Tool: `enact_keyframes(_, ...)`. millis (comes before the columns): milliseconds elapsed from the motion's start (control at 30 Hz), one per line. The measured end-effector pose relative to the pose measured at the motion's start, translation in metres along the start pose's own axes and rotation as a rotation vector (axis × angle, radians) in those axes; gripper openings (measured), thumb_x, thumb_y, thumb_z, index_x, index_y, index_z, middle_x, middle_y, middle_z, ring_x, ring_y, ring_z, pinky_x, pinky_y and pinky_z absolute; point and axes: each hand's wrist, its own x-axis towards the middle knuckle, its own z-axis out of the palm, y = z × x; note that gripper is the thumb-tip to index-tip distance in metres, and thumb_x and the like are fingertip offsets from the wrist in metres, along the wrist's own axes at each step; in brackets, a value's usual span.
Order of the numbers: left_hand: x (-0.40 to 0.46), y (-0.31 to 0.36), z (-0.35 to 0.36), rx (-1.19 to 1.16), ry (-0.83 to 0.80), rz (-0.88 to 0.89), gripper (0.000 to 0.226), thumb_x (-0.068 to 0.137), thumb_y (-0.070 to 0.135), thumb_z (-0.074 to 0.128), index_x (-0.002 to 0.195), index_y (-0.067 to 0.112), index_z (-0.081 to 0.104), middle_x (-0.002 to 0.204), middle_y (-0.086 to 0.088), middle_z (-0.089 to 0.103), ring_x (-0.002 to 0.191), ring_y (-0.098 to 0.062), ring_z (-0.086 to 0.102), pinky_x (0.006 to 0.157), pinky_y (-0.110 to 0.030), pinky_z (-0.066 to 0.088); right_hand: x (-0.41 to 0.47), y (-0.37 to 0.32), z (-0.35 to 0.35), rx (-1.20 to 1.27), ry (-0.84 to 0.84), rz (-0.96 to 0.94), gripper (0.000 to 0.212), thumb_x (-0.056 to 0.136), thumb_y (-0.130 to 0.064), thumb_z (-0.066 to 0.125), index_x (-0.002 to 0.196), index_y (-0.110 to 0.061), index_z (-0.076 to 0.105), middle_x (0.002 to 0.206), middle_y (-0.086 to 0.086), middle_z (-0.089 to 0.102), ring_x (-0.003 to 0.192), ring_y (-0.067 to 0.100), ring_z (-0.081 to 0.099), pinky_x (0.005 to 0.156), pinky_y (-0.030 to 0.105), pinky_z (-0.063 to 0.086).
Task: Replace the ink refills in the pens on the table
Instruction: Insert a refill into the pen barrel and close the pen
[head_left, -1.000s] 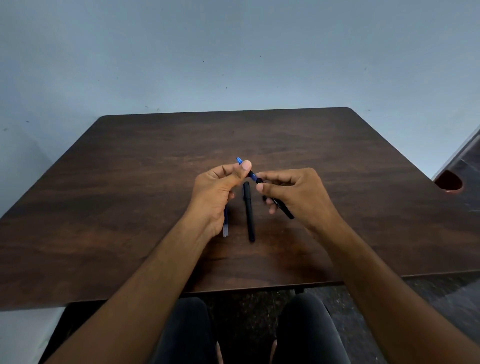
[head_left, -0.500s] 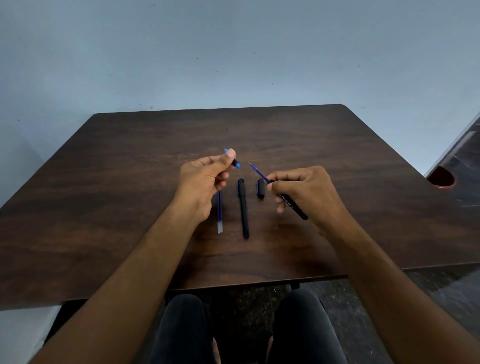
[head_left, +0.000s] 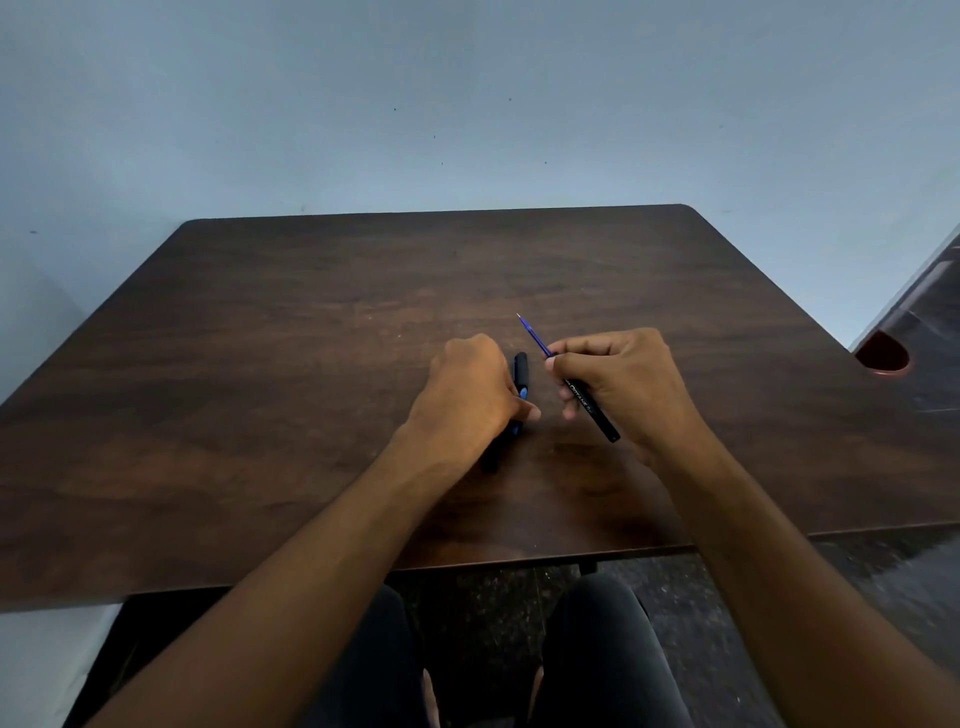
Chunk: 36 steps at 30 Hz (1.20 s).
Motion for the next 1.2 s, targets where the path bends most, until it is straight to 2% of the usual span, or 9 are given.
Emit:
enact_keyframes(100, 0.005, 0.004, 0.002, 0.051, -0.007, -0.017, 0.045, 0.059, 0.046, 0.091, 0.091, 0.017, 0.076, 0.093, -0.005, 0.072, 0.089, -0.020, 0.067, 0.074, -0.031, 0.056, 0.000, 0.001, 0.000, -0.009, -0.004, 0.015, 0.008, 0.085, -0.003, 0.074, 0.086, -0.008, 0.080, 0.062, 0.010, 0.072, 0.054, 0.020, 0.065, 0.057, 0.039, 0.061)
enact_keyframes(333, 0.011, 0.006, 0.002, 0.094, -0.022, -0.027, 0.050, 0.057, 0.050, 0.090, 0.094, 0.020, 0.076, 0.094, -0.004, 0.071, 0.092, -0.020, 0.065, 0.069, -0.030, 0.050, 0.001, 0.000, 0.002, -0.008, -0.013, 0.017, 0.006, 0.086, -0.003, 0.074, 0.088, -0.006, 0.079, 0.065, 0.011, 0.072, 0.055, 0.020, 0.066, 0.057, 0.037, 0.059)
enact_keyframes(467, 0.011, 0.007, 0.001, 0.105, -0.019, -0.041, 0.053, 0.054, 0.051, 0.091, 0.093, 0.020, 0.075, 0.073, -0.001, 0.056, 0.080, -0.019, 0.056, 0.062, -0.029, 0.044, 0.000, 0.000, 0.004, -0.002, -0.005, 0.015, 0.006, 0.086, -0.003, 0.074, 0.088, -0.006, 0.079, 0.069, 0.019, 0.073, 0.056, 0.023, 0.065, 0.056, 0.036, 0.058)
enact_keyframes(600, 0.013, 0.004, 0.003, 0.064, 0.010, -0.048, 0.052, 0.053, 0.053, 0.090, 0.088, 0.018, 0.074, 0.074, -0.001, 0.058, 0.079, -0.018, 0.060, 0.048, -0.025, 0.037, -0.001, -0.002, 0.005, -0.001, -0.016, 0.008, 0.007, 0.086, -0.002, 0.073, 0.089, -0.005, 0.079, 0.075, 0.028, 0.072, 0.057, 0.025, 0.064, 0.056, 0.037, 0.060)
enact_keyframes(667, 0.013, 0.002, 0.003, 0.060, 0.001, -0.052, 0.049, 0.057, 0.055, 0.087, 0.087, 0.019, 0.075, 0.078, -0.001, 0.065, 0.079, -0.017, 0.062, 0.052, -0.026, 0.041, -0.001, -0.002, 0.005, -0.007, -0.023, 0.005, 0.007, 0.087, -0.002, 0.073, 0.089, -0.005, 0.079, 0.076, 0.028, 0.073, 0.057, 0.025, 0.065, 0.055, 0.038, 0.061)
enact_keyframes(800, 0.013, -0.007, -0.002, -0.023, 0.009, -0.033, 0.031, 0.063, 0.051, 0.086, 0.074, 0.024, 0.076, 0.077, 0.002, 0.074, 0.077, -0.012, 0.068, 0.066, -0.026, 0.052, -0.002, -0.004, 0.005, 0.006, -0.025, 0.023, 0.006, 0.087, -0.003, 0.073, 0.088, -0.005, 0.079, 0.076, 0.029, 0.072, 0.058, 0.029, 0.064, 0.059, 0.042, 0.063)
enact_keyframes(967, 0.002, -0.037, -0.011, -0.301, 0.259, 0.089, 0.014, 0.069, 0.033, 0.087, 0.070, 0.025, 0.077, 0.058, 0.014, 0.065, 0.051, 0.008, 0.056, 0.045, -0.003, 0.038, -0.003, -0.004, 0.009, 0.000, -0.059, 0.030, 0.006, 0.088, -0.007, 0.075, 0.091, -0.008, 0.080, 0.065, 0.012, 0.072, 0.057, 0.021, 0.065, 0.053, 0.034, 0.061)
enact_keyframes(1067, -0.004, -0.050, -0.017, -0.394, 0.333, 0.106, 0.010, 0.072, 0.034, 0.084, 0.074, 0.028, 0.076, 0.064, 0.016, 0.069, 0.063, 0.010, 0.062, 0.050, -0.002, 0.041, -0.003, -0.004, 0.014, -0.024, -0.066, 0.016, 0.006, 0.085, -0.011, 0.078, 0.089, -0.012, 0.082, 0.067, 0.003, 0.076, 0.060, 0.012, 0.069, 0.058, 0.030, 0.059)
enact_keyframes(1200, -0.007, -0.058, -0.022, -0.511, 0.284, 0.155, 0.007, 0.076, 0.035, 0.082, 0.076, 0.031, 0.076, 0.071, 0.014, 0.073, 0.070, 0.008, 0.067, 0.063, -0.010, 0.048, -0.002, -0.007, 0.024, 0.045, -0.085, 0.027, 0.003, 0.084, -0.010, 0.079, 0.085, -0.012, 0.081, 0.074, 0.012, 0.078, 0.063, 0.032, 0.065, 0.058, 0.037, 0.052)
